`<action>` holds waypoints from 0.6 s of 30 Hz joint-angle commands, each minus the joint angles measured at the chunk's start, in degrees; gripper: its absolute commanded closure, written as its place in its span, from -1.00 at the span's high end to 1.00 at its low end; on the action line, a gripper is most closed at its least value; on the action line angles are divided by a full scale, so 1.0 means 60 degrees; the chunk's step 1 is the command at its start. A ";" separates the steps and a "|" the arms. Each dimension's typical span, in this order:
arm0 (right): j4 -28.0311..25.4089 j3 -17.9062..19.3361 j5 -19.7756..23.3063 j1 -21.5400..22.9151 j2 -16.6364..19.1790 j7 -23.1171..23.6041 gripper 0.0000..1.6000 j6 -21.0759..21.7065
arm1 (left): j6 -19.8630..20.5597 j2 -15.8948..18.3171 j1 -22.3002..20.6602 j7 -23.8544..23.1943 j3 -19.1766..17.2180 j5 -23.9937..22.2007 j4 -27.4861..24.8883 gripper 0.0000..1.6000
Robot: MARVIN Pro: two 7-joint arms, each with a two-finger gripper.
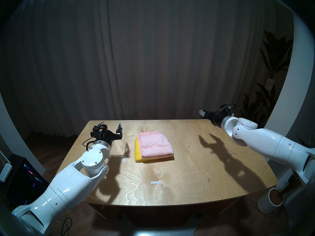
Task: Fold each towel twice and stack them on table
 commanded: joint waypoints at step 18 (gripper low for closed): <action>0.1551 0.0090 -0.0757 -0.0305 -0.0976 0.1677 1.00 -0.1994 | -0.1622 0.0323 -0.0844 -0.2628 -0.0431 -0.1108 0.1297 1.00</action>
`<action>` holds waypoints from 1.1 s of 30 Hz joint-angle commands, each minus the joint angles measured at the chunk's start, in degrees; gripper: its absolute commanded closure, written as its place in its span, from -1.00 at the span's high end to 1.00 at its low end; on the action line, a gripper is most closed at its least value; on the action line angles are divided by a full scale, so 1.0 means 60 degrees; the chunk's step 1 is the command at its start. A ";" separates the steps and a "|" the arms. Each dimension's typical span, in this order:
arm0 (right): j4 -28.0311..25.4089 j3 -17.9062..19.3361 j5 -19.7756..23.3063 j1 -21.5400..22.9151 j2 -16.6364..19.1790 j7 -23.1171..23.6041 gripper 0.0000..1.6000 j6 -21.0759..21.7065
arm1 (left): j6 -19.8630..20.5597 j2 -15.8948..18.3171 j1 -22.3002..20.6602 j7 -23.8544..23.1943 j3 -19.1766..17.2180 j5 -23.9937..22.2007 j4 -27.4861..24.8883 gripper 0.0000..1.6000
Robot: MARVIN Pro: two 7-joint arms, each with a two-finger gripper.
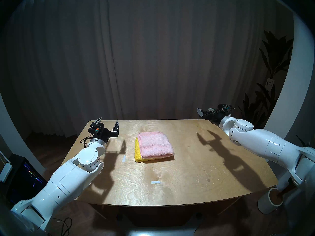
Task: Fold each towel twice and stack them on table
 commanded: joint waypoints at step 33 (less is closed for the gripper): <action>-0.0295 0.0369 0.0929 -0.0557 -0.0256 -0.0957 1.00 -0.1007 | -0.0012 0.0423 -0.0320 -0.1187 -0.0474 -0.1174 0.0200 1.00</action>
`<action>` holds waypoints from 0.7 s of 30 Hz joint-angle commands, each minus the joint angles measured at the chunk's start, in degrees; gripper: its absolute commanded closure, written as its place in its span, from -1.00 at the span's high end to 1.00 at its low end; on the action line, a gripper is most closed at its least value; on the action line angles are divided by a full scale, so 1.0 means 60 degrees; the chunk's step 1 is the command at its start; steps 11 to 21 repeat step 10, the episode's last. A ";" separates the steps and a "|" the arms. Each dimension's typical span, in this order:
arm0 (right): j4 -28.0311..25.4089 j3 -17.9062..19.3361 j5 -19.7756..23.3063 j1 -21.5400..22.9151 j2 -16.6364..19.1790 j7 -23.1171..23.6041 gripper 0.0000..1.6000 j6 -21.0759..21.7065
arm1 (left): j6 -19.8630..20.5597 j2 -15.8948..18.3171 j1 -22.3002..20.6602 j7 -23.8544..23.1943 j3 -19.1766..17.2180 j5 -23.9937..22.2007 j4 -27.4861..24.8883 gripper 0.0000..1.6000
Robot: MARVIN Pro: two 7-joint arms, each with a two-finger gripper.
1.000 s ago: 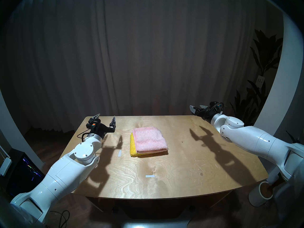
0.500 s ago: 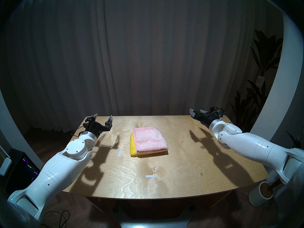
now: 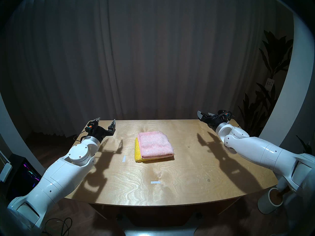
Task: Fold each towel twice and stack them on table
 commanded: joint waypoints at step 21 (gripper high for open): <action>-0.0040 0.0120 0.0080 0.0147 0.0005 0.0088 1.00 -0.0113 | -0.0063 -0.0012 -0.0245 -0.0045 -0.0098 0.0011 -0.0120 1.00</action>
